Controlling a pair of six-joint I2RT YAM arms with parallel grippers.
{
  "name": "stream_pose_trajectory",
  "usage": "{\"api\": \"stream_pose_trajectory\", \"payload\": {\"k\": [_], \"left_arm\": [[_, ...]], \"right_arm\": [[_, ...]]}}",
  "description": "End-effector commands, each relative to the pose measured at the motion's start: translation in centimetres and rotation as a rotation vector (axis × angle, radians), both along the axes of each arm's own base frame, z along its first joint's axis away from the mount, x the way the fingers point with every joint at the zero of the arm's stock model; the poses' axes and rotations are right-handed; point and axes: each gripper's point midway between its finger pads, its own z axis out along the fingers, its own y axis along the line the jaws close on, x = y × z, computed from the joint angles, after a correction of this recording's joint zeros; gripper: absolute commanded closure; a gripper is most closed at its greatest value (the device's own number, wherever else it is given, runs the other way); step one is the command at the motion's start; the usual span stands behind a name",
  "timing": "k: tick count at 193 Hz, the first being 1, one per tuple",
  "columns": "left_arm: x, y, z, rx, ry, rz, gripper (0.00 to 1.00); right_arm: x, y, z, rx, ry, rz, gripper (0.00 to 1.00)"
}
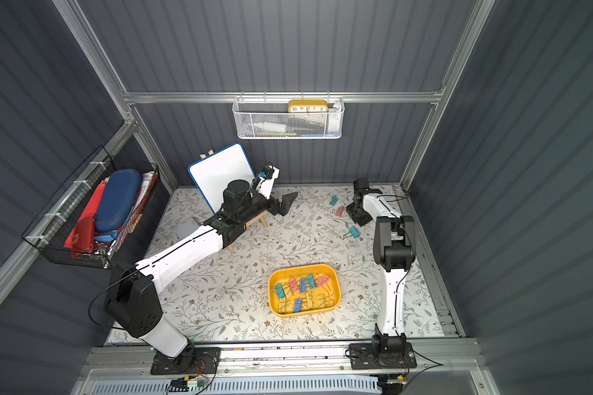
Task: Put the binder clips in the storage box
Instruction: Pick up the binder clip at the center of the board, then place the binder clip in the storage box.
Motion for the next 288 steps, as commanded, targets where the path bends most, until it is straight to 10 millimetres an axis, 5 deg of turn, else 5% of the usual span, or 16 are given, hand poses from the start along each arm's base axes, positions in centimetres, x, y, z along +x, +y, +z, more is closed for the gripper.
{"api": "stream_pose_trajectory", "payload": {"k": [1, 51, 94, 133, 157, 221, 241, 267, 288], "left_arm": [[-0.8, 0.5, 2.3, -0.025, -0.054, -0.001, 0.01], [-0.8, 0.6, 2.4, -0.029, -0.055, 0.002, 0.01], [-0.4, 0.6, 1.6, -0.019, -0.043, 0.017, 0.01], [-0.1, 0.2, 0.8, -0.013, -0.028, 0.007, 0.01], [-0.2, -0.2, 0.5, -0.011, -0.020, -0.013, 0.01], [-0.3, -0.3, 0.7, -0.015, -0.024, -0.021, 0.01], [-0.5, -0.2, 1.0, -0.018, -0.030, -0.022, 0.01], [-0.5, -0.1, 1.0, -0.019, -0.029, -0.019, 0.01], [-0.5, -0.1, 1.2, -0.021, -0.033, -0.021, 0.01]], "right_arm": [[-0.6, 1.4, 6.0, -0.024, -0.103, 0.127, 1.00], [-7.0, 8.8, 10.3, 0.181, -0.199, 0.403, 1.00], [-18.4, 16.6, 14.7, 0.235, -0.137, 0.693, 1.00], [-31.4, 18.5, 11.4, 0.299, 0.146, 0.757, 1.00], [-35.4, 18.9, 8.7, 0.334, 0.248, 0.762, 1.00], [-33.9, 22.8, 3.9, 0.472, 0.252, 0.733, 1.00], [-33.7, 22.3, 2.5, 0.414, 0.292, 0.709, 0.94], [-31.8, 20.8, 3.7, 0.289, 0.237, 0.666, 0.76], [-29.1, 19.5, 6.2, 0.178, 0.133, 0.654, 0.72]]}}
